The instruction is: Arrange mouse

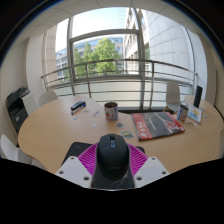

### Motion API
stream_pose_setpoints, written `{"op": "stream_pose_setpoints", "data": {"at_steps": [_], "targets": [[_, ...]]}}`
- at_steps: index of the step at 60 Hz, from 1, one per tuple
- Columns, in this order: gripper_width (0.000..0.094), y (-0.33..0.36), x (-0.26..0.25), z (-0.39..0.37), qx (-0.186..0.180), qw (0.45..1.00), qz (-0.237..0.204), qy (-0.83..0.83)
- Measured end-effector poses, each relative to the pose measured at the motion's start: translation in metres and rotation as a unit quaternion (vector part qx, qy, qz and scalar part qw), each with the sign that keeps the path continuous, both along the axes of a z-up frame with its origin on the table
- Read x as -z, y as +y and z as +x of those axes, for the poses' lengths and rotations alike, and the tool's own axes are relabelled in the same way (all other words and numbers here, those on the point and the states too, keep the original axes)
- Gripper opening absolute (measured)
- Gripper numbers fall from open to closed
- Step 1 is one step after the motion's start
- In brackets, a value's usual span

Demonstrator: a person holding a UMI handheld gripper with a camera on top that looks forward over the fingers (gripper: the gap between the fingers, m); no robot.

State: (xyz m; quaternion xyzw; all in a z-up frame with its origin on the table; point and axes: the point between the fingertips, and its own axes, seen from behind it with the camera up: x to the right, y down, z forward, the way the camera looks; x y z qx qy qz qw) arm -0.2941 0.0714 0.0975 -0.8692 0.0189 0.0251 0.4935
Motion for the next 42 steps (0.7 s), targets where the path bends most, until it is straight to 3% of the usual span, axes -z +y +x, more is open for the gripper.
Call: {"op": "stream_pose_setpoints", "data": {"at_steps": [8,14,18,23,26,42], "targets": [[0.0417,-0.005,0.08,-0.029,-0.002,0.998,-0.067,-0.016],[0.0519,-0.011,0.102,-0.038,0.0,0.996,-0.088,-0.013],[0.0627,-0.016,0.099,-0.039,0.001,0.996,-0.089,-0.022],[0.0863,-0.022,0.077,-0.039,0.0,0.996,-0.077,-0.038],[0.0823,-0.03,0.06,-0.039,-0.001,0.996,-0.073,-0.047],[0.0843,-0.105,-0.041,-0.064,0.015,0.998,-0.027,-0.059]]}}
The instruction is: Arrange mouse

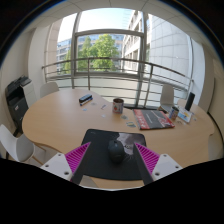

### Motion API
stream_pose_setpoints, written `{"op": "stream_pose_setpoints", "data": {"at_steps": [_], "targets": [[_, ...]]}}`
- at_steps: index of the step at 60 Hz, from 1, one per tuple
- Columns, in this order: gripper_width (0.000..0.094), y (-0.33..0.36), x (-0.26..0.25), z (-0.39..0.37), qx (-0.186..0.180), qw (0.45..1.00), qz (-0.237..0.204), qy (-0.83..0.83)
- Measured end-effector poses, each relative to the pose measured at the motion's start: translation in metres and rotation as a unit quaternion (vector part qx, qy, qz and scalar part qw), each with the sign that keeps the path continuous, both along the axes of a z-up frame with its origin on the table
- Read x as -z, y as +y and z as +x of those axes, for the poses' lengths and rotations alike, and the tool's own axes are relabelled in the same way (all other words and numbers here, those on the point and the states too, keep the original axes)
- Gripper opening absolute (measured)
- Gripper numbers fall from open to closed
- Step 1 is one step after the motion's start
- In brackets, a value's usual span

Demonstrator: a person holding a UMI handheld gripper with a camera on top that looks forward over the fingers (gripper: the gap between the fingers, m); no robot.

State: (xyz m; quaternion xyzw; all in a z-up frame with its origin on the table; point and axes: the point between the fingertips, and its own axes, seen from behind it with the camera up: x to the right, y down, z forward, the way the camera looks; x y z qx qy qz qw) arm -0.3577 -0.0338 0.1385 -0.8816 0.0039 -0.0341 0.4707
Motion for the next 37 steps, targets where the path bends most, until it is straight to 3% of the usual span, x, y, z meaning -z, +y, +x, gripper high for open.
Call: {"op": "stream_pose_setpoints", "data": {"at_steps": [13,28,37], "targets": [[0.0844,-0.094,-0.066,-0.029,0.019,0.999,0.04,-0.01],[0.0845,-0.185,-0.074,-0.052,0.027,0.999,0.031,-0.014],[0.0843,-0.202,-0.078,-0.051,0.033,0.999,0.035,-0.017]]}}
